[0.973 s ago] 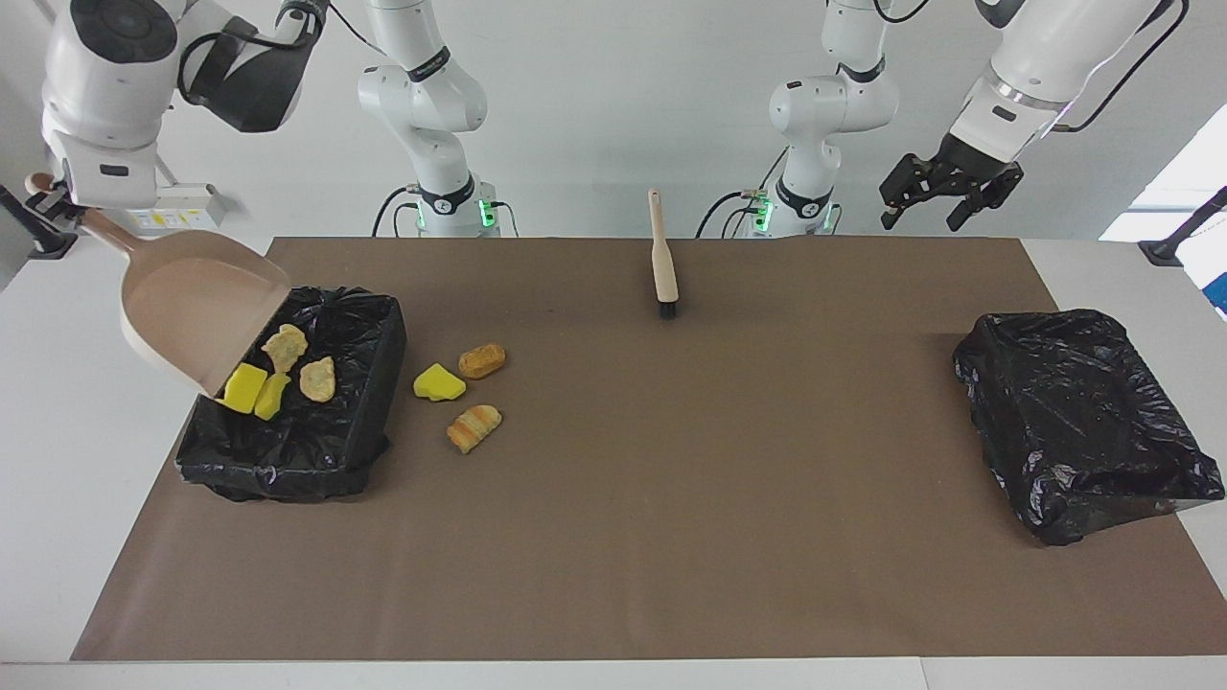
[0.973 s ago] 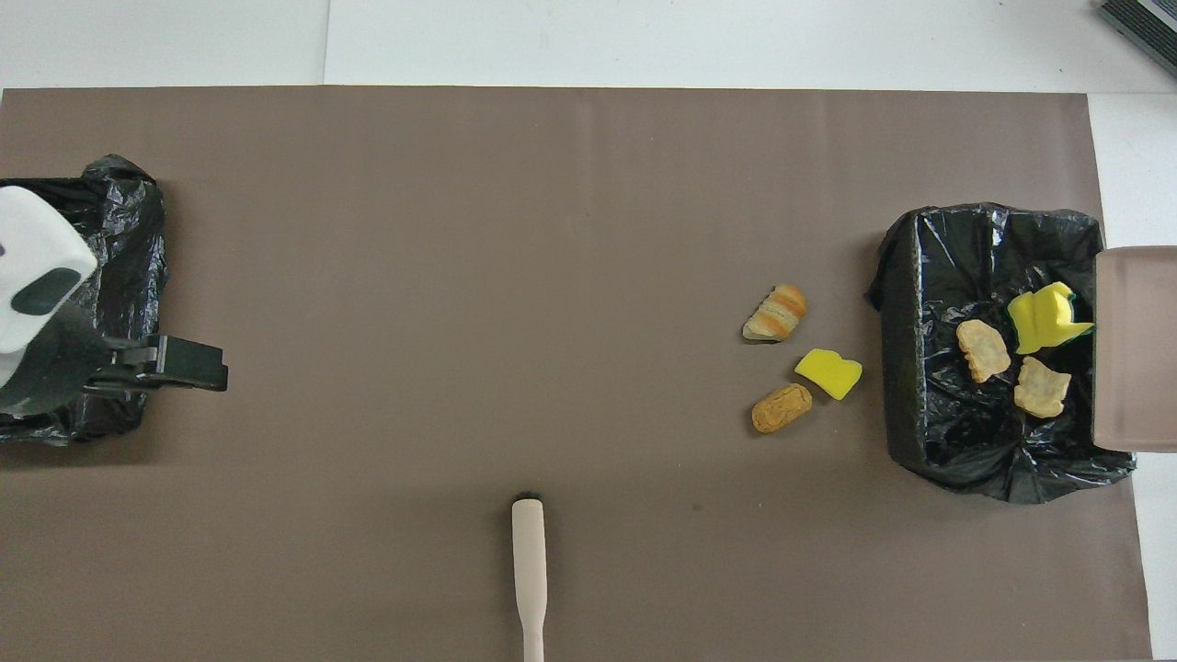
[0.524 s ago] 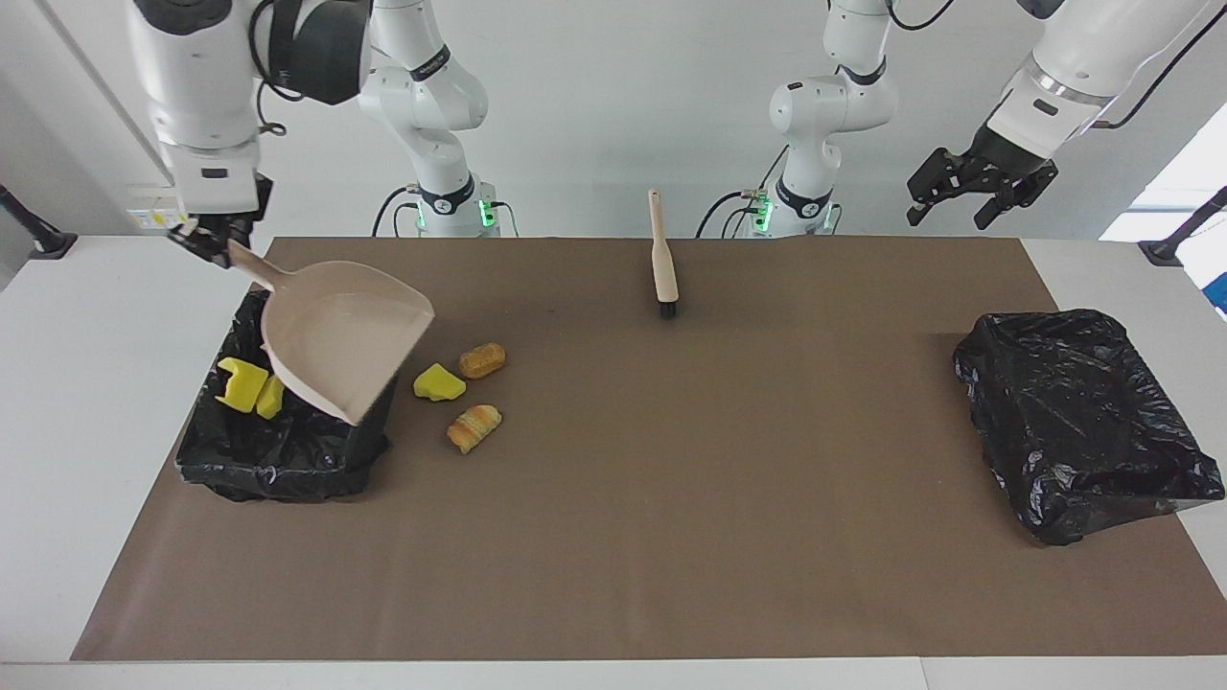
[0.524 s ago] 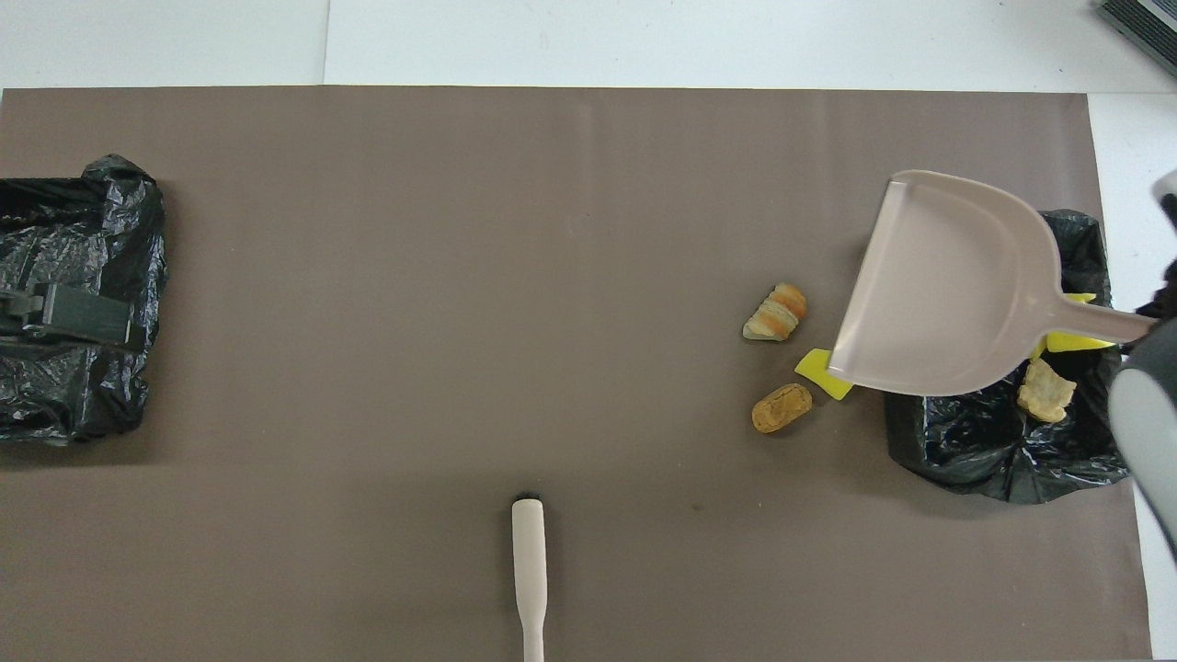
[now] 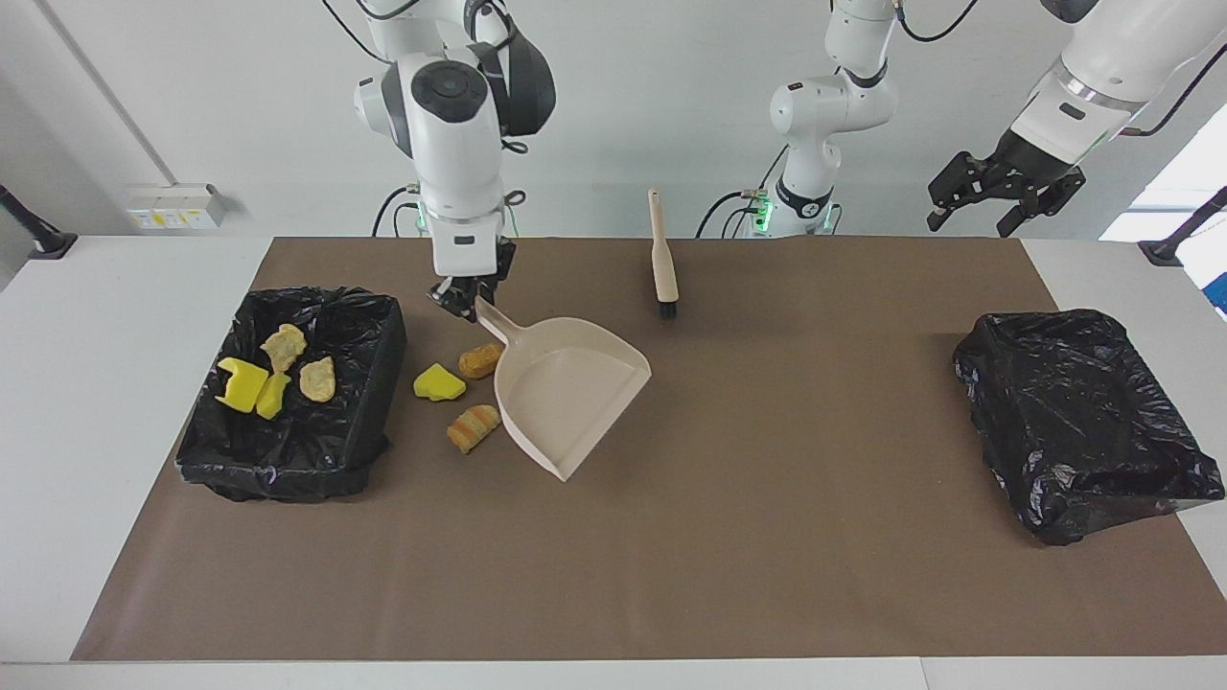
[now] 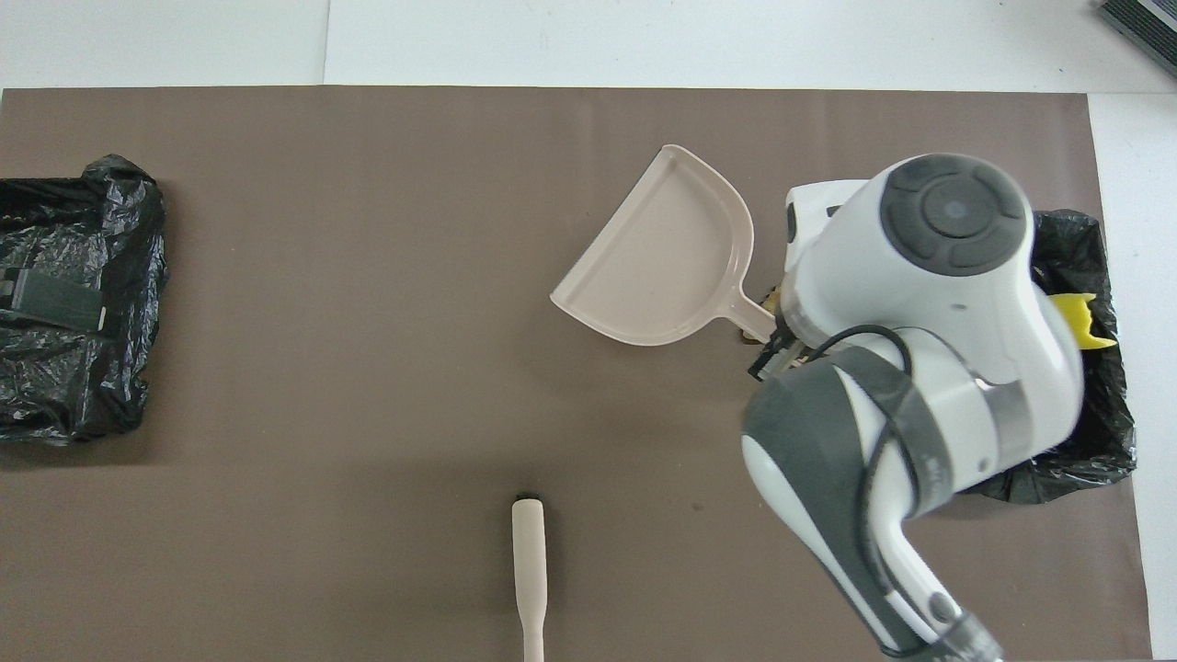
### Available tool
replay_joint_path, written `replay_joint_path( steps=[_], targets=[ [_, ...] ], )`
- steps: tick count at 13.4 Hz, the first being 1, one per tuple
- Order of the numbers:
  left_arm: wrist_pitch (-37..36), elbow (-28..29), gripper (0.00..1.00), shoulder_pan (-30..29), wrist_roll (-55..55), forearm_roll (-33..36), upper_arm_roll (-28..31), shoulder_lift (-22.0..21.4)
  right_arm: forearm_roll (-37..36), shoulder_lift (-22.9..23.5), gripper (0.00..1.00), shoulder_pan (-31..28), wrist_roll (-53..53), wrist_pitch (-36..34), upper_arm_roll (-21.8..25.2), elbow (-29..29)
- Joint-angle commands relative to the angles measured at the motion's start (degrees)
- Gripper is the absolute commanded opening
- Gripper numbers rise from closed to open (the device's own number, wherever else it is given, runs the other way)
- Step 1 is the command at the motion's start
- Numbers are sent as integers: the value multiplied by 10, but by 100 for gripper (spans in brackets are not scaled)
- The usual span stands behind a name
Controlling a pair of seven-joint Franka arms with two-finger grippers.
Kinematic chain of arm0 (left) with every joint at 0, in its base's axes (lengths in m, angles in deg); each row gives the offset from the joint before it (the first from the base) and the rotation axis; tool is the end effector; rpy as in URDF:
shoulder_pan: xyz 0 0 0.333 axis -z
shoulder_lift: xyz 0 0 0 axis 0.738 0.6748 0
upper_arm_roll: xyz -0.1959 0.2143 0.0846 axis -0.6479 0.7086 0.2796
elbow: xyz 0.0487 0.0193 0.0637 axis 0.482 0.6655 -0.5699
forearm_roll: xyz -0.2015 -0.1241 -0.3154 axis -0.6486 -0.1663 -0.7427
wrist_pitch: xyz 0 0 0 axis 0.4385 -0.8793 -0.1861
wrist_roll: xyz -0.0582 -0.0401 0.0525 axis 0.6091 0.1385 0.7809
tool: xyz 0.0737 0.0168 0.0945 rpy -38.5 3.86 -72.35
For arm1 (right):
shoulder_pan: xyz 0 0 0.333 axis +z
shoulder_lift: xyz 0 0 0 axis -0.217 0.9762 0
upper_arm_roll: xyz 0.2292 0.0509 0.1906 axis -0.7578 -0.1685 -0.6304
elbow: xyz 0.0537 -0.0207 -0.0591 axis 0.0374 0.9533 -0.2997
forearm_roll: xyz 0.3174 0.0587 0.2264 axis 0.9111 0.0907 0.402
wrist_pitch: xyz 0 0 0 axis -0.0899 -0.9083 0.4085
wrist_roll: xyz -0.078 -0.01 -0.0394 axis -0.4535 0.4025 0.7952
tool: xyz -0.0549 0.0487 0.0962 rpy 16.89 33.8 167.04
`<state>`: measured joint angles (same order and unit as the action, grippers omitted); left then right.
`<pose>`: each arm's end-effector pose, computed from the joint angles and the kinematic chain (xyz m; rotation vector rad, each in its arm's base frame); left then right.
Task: Sweep and dump trash in bin
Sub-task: 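Bring the empty dustpan back to the mat center with the right gripper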
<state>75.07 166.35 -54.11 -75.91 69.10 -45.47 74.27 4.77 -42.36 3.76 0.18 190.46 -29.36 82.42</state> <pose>0.5351 -0.0357 0.6423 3.0411 -0.1688 -0.0975 0.5546 0.2267 0.4572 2.9013 1.1227 -0.0967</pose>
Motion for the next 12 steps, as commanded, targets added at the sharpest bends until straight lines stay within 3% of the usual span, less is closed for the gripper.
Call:
replay_joint_path(
  steps=[1, 3, 5, 8, 12],
  targets=[
    [-18, -15, 100, -6, 26, 13, -8, -1, 63, 50, 0, 51, 206, 37, 5, -28],
    [-16, -7, 100, -5, 49, 37, -10, -10, 71, 84, 0, 71, 296, 48, 5, -51],
    [-14, 3, 100, -4, 51, 40, -10, -16, 125, 124, 0, 93, 397, 73, 5, -79],
    [-12, 9, 100, -4, 50, 39, -10, -20, 130, 189, 0, 152, 537, 113, 5, -125],
    [-6, 8, 100, -4, 51, 39, -10, -20, 137, 209, 0, 158, 570, 150, 5, -129]
  ],
)
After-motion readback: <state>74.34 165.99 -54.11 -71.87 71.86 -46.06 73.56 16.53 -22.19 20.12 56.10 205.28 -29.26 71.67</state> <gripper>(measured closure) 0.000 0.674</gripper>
